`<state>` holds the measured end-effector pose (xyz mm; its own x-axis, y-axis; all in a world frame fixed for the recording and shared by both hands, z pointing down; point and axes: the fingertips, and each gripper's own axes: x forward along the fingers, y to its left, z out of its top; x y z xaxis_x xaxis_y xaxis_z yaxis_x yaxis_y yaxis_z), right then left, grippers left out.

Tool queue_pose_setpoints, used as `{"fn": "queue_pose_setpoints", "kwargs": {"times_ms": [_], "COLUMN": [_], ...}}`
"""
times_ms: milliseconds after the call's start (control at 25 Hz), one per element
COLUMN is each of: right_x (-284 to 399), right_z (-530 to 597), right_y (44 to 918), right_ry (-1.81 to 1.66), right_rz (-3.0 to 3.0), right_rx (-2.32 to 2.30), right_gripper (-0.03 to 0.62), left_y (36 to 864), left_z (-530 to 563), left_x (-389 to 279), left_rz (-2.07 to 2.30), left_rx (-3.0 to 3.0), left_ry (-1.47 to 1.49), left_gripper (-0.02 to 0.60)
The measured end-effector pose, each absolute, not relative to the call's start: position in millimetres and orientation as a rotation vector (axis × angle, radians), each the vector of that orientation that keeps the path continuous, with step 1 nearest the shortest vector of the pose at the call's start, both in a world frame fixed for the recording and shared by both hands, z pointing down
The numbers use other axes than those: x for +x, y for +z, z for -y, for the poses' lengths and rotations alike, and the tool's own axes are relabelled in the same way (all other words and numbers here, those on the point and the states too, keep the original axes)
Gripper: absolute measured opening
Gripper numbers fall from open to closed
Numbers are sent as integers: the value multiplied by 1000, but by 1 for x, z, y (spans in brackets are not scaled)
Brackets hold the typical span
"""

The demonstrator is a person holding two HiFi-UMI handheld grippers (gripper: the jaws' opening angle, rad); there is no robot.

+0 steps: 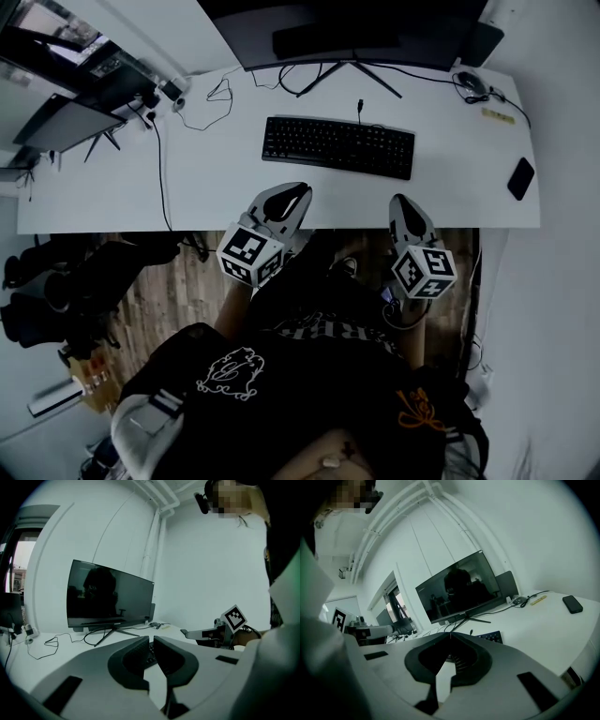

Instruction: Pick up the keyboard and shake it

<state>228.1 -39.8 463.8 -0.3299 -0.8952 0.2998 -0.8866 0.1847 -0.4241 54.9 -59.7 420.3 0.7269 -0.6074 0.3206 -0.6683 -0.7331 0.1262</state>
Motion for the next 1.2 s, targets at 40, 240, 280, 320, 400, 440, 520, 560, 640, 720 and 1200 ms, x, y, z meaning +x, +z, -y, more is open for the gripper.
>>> {"fn": "queue_pose_setpoints", "kwargs": {"times_ms": [40,240,280,320,400,440,520,560,640,720,1200], "right_x": [231,243,245,248,255,259,268,273,285,297,315], "right_z": [47,91,100,108,125,133,147,154,169,181,226], "right_y": [466,476,479,483,492,498,512,520,536,553,628], "right_ry": [-851,-871,-875,-881,-895,-907,-950,-981,-1053,-1129,-1396], "right_rz": [-2394,-2378,-2378,-2377,-2379,-2384,-2398,-2401,-2386,-2348,-2431], "right_rx": [-1819,-1867,-1882,-1895,-1921,-1930,-1936,-1935,-1937,-1941,-1923], "right_gripper": [15,22,30,42,63,72,100,116,139,153,337], "left_y": [422,431,435,438,449,455,469,478,496,517,644], "left_z": [68,111,119,127,143,151,163,168,177,185,229], "left_x": [53,45,42,39,31,27,18,13,3,-8,-71], "left_rz": [1017,1003,1000,1001,1006,1006,1003,1001,996,989,856], "left_rx": [2696,2699,2693,2684,2664,2655,2637,2626,2598,2564,2381], "left_ry": [380,393,399,404,422,435,472,497,557,615,949], "left_gripper": [31,32,32,32,34,36,51,67,123,174,357]}}
